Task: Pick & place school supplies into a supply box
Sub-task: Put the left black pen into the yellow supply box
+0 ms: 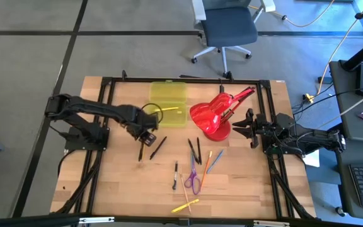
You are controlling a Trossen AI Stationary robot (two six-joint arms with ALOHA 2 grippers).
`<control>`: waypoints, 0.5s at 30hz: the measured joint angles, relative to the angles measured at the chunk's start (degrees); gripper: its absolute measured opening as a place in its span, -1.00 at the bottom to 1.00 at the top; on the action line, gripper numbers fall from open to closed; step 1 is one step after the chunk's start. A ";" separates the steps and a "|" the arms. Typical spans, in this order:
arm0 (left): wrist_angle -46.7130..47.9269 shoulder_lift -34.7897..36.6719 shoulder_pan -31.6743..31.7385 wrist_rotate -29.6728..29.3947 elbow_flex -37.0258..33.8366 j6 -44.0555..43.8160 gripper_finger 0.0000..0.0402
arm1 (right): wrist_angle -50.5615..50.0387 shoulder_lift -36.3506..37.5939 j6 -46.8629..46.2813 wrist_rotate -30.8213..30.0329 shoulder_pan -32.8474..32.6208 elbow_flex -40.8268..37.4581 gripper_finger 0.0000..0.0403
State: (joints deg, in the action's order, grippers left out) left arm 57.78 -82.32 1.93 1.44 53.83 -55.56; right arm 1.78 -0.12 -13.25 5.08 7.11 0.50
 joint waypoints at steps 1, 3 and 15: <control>-0.10 0.00 -0.90 -0.17 -0.85 -2.86 -0.15 | 0.00 0.00 0.01 0.00 -0.02 -0.01 -0.49; -0.41 0.00 -2.62 -0.43 -2.47 -8.65 -0.15 | 0.00 -0.01 0.03 0.00 0.00 -0.01 -0.49; -7.17 -0.07 -11.73 -2.27 -7.28 -24.62 -0.17 | 0.00 -0.01 2.76 0.00 -0.02 -0.01 -0.49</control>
State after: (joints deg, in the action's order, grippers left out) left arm 50.61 -82.39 -9.80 -0.83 46.54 -80.18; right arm 1.78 -0.13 -10.48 5.08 7.10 0.49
